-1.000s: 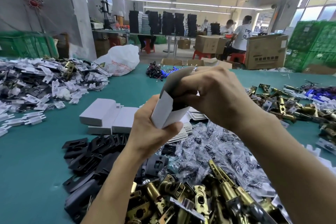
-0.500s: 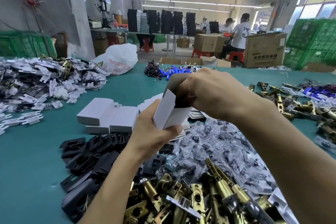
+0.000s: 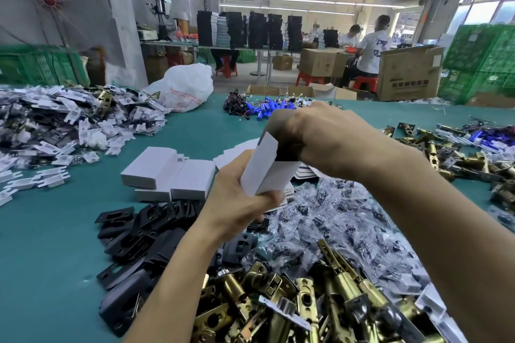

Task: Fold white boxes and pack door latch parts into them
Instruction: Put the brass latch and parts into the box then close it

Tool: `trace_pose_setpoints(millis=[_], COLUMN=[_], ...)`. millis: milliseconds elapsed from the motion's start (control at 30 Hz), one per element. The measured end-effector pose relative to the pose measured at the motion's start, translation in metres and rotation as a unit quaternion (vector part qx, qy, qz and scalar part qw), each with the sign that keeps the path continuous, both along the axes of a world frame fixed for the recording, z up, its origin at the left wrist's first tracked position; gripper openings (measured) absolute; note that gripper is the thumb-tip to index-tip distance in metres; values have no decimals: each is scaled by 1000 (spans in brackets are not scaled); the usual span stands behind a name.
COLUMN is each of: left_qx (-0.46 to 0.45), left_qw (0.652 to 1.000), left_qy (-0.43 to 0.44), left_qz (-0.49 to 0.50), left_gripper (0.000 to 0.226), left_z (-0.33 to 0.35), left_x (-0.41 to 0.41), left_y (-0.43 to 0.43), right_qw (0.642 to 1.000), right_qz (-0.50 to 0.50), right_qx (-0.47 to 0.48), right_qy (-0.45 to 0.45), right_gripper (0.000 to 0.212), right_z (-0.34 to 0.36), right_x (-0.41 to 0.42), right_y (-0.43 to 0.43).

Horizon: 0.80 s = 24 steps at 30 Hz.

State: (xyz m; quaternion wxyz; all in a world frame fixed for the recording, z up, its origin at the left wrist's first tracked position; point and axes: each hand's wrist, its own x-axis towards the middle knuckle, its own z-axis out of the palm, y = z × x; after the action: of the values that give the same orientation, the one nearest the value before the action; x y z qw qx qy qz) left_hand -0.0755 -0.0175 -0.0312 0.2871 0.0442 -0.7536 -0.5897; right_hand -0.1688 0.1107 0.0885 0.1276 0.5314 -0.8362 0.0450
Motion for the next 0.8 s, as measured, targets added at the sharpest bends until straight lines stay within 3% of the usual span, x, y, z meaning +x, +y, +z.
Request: trace_pose_setpoints(millis=[133,267,400,600,800], left_qx=[12,17,1,-24,-21], left_qw=[1000,1000,1000,998,998], left_qy=[-2,-14,-27,-41,-35], left_qz=[10,6,-7,-31,-54], left_gripper=[48,49,38,36,35], left_z=[1,-1,-3,-2,-2], left_x=[-1,-1,-2,-1,0], left_y=[0,-2,-2,-2,-1], right_qw=[999,997,996,989,995], right_qz=[4,56,68,99,76], right_qx=[-32,-24,24,20,-14], right_qy=[11,-49,-54,-110,-67], right_gripper=[16,34,37,14,9], right_z=[2,3,1,2,-6], right_x=[6,6,4,-2,-2], right_y=[2,2,-1,4,-7])
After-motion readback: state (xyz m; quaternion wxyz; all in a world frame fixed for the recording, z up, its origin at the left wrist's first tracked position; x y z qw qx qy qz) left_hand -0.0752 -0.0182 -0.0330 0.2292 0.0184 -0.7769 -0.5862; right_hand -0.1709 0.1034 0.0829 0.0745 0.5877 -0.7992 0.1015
